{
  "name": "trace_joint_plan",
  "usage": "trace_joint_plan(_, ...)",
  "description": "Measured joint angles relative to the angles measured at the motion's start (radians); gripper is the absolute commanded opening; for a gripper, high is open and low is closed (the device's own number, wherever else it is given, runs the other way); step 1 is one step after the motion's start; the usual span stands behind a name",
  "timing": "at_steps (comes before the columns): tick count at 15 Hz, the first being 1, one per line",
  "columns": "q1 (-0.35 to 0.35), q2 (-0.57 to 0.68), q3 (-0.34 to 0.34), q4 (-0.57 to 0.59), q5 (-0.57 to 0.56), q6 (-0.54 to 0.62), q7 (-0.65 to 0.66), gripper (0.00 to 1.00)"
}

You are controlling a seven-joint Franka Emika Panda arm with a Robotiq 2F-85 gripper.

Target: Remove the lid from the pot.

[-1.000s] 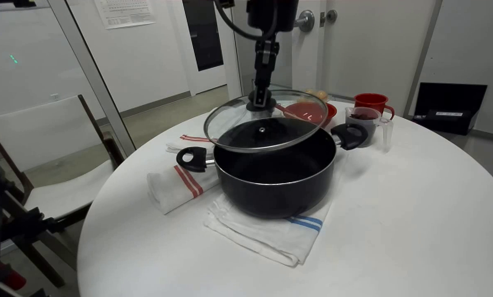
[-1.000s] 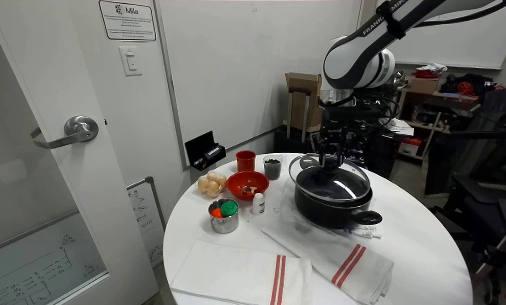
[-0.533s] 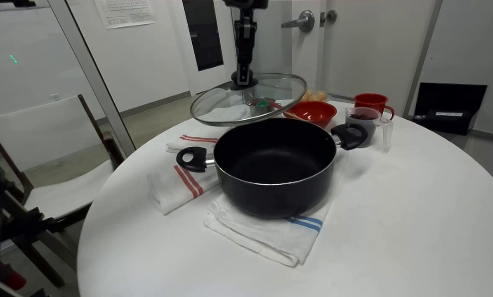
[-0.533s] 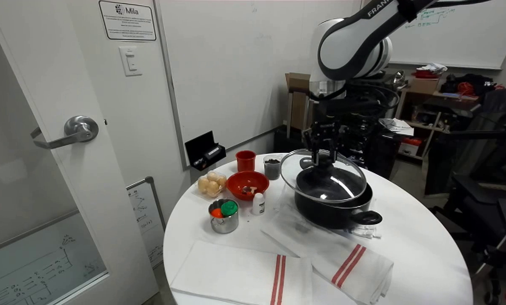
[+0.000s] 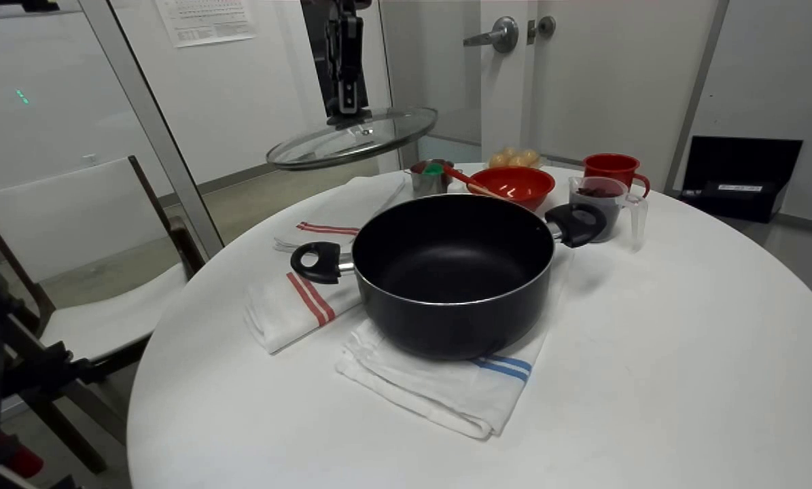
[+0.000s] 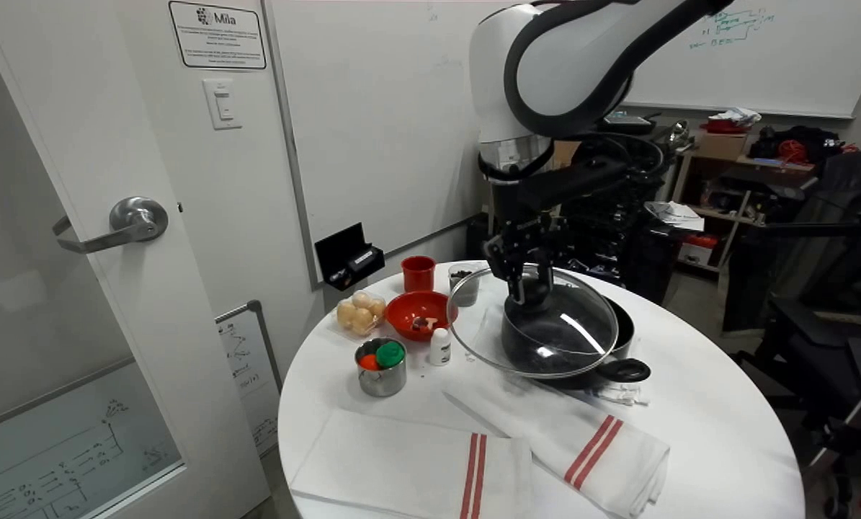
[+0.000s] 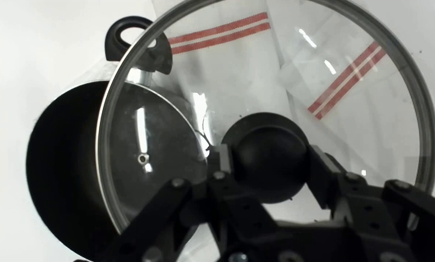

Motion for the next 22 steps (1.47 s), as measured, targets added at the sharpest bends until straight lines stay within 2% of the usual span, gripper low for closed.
trace_joint_plan(4,0.049,0.025,0.037,0.064,-0.031,-0.08,-0.008,0.26)
trace_joint_plan(8,0.064,0.088,0.079,0.129,-0.032,-0.129,-0.072,0.26)
trace_joint_plan(16,0.052,0.272,0.112,0.289,-0.027,-0.181,-0.251,0.26)
trace_joint_plan(22,0.014,0.435,0.115,0.435,-0.024,-0.216,-0.356,0.26)
